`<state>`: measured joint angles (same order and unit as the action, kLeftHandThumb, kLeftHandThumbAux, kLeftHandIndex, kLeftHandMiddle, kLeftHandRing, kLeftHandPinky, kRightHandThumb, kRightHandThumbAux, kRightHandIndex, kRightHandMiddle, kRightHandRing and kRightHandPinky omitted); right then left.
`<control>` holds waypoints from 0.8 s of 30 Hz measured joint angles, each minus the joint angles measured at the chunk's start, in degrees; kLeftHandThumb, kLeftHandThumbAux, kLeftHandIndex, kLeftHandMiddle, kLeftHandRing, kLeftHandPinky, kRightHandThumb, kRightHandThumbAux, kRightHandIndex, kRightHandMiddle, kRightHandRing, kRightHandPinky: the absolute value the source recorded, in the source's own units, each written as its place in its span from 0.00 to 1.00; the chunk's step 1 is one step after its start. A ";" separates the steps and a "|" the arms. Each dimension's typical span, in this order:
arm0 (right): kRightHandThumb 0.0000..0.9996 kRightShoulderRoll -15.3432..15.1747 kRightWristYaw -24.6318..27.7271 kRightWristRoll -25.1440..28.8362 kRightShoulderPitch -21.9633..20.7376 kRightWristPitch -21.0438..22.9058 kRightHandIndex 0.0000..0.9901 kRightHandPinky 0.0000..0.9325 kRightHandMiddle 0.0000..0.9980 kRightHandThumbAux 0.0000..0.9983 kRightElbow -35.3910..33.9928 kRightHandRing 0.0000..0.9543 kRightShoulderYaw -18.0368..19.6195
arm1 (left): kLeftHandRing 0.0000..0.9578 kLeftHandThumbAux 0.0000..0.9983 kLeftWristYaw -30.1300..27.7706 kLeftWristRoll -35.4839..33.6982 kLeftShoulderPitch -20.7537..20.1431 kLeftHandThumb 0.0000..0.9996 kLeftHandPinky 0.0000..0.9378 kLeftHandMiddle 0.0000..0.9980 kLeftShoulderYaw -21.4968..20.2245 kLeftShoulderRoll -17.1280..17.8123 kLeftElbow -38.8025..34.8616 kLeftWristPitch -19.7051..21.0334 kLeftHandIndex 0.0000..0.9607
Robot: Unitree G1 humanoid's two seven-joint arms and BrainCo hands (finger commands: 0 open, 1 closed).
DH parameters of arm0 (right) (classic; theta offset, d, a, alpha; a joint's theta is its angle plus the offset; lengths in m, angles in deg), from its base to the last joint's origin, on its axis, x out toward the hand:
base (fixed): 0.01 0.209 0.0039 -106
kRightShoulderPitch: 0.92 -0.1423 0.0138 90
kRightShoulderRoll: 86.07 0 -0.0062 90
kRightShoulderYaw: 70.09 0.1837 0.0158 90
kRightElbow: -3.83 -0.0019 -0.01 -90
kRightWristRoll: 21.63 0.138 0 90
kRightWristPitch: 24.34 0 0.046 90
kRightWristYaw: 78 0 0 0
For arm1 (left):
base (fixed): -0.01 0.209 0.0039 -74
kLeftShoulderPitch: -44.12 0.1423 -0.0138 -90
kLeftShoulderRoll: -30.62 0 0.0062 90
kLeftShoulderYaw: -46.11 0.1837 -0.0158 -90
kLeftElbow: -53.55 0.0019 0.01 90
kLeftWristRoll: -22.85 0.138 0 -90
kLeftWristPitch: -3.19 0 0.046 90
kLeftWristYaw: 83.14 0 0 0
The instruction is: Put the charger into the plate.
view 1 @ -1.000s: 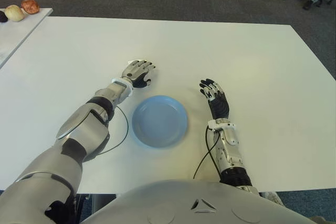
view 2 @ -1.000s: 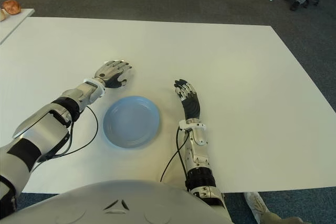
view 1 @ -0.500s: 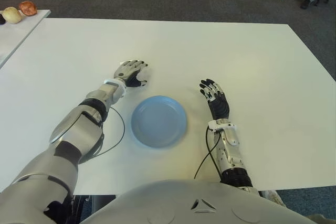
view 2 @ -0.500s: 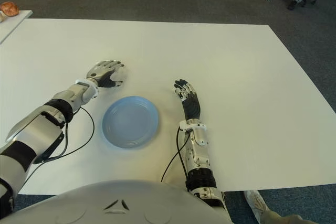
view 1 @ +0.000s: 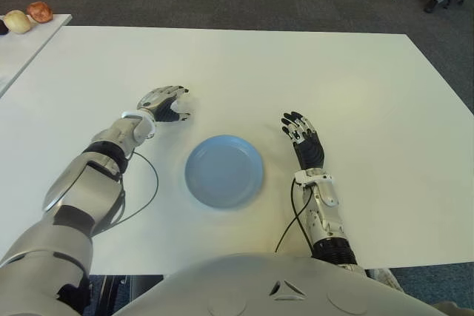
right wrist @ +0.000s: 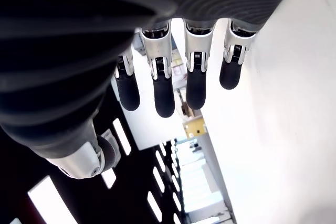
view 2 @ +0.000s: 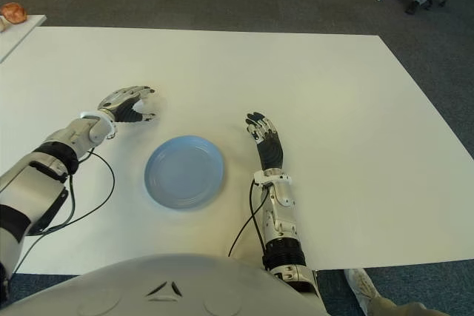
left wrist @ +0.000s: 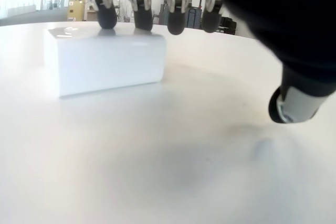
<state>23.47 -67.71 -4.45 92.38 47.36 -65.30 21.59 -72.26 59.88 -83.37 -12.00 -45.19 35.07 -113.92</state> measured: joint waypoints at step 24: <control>0.00 -0.01 -1.64 -0.93 -0.73 1.05 0.21 0.16 0.25 0.68 0.26 0.21 -0.31 | 0.00 0.58 -20.76 -15.54 20.72 0.00 0.00 0.00 -12.16 18.60 -27.94 -11.56 0.00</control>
<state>23.46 -69.35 -5.38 91.65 48.41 -65.04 21.29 -93.02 44.34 -62.66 -24.16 -26.59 7.14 -125.48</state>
